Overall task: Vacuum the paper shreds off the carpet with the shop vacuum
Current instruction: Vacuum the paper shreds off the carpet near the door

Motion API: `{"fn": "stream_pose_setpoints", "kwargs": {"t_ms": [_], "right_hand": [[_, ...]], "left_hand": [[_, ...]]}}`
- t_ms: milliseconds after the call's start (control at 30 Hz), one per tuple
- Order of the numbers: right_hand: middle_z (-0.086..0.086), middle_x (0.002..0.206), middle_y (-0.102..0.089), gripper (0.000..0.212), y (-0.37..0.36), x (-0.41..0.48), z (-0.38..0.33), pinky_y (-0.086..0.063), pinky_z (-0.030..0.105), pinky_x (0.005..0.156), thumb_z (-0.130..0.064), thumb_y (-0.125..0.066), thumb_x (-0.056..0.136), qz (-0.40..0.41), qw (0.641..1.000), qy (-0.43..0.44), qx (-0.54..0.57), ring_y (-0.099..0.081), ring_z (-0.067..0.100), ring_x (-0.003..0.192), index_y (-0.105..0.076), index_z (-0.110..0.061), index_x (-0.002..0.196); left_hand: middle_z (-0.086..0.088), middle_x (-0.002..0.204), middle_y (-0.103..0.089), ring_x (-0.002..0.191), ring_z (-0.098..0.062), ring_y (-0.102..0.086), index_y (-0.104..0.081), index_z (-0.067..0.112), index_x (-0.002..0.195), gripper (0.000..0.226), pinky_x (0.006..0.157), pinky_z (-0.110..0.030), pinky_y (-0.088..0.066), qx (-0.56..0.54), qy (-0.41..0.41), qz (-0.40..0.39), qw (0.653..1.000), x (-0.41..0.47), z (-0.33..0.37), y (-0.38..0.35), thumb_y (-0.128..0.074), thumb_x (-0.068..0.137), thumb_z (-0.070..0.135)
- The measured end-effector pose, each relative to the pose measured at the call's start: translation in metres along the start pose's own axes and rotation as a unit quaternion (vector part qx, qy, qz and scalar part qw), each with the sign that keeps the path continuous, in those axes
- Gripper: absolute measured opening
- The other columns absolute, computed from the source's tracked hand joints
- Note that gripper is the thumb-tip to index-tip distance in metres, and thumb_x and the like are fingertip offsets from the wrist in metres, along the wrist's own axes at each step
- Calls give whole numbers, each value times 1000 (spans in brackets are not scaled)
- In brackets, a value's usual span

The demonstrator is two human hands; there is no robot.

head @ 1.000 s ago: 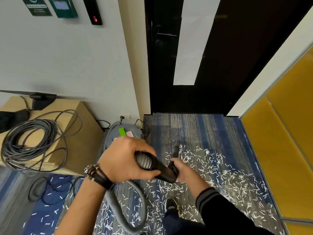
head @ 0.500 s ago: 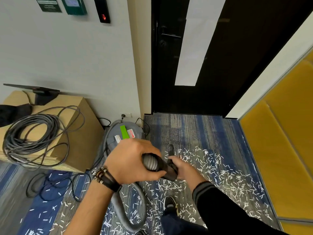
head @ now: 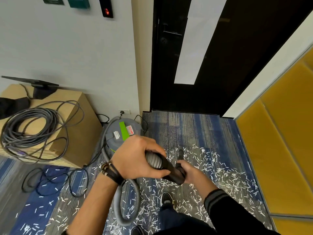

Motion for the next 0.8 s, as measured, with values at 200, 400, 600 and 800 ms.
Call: {"fn": "stream_pose_setpoints", "kwargs": {"t_ms": [200, 400, 600, 800], "right_hand": [[16, 92, -65, 32, -37, -12, 13, -57, 34, 66, -35, -46, 100, -41, 999, -3, 8, -66, 27, 78, -53, -6, 111], [14, 76, -56, 23, -76, -34, 9, -57, 34, 57, -27, -42, 102, -80, 996, 2, 33, -60, 26, 70, -47, -5, 98], [13, 77, -60, 26, -84, -31, 14, -55, 33, 62, -32, -43, 102, -68, 997, 11, 20, -62, 25, 68, -51, -8, 97], [15, 95, -61, 31, -102, -39, 58, -57, 38, 77, -35, -43, 102, -84, 996, -24, 31, -64, 27, 85, -51, -6, 112]], "left_hand": [[24, 85, -72, 77, 5, -67, -80, 35, 90, 31, 70, -26, -57, 34, -15, 10, 999, -23, 13, 21, -88, 69, 56], [25, 85, -73, 79, 4, -70, -81, 33, 91, 32, 72, -24, -57, 28, 5, 56, 998, -50, 4, 60, -89, 69, 56], [26, 86, -73, 79, 8, -68, -81, 34, 91, 34, 74, -21, -56, 53, -1, 70, 996, -64, 11, 60, -87, 69, 59], [25, 83, -73, 78, 4, -70, -81, 33, 88, 32, 72, -22, -56, 18, 1, 26, 1000, -84, 9, 56, -92, 65, 52]]}}
Point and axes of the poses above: each hand's wrist, its own x-axis towards the middle knuckle, its own y-axis out of the back of the hand, z = x × y, the point moved 8 cm from there along x, towards the middle knuckle
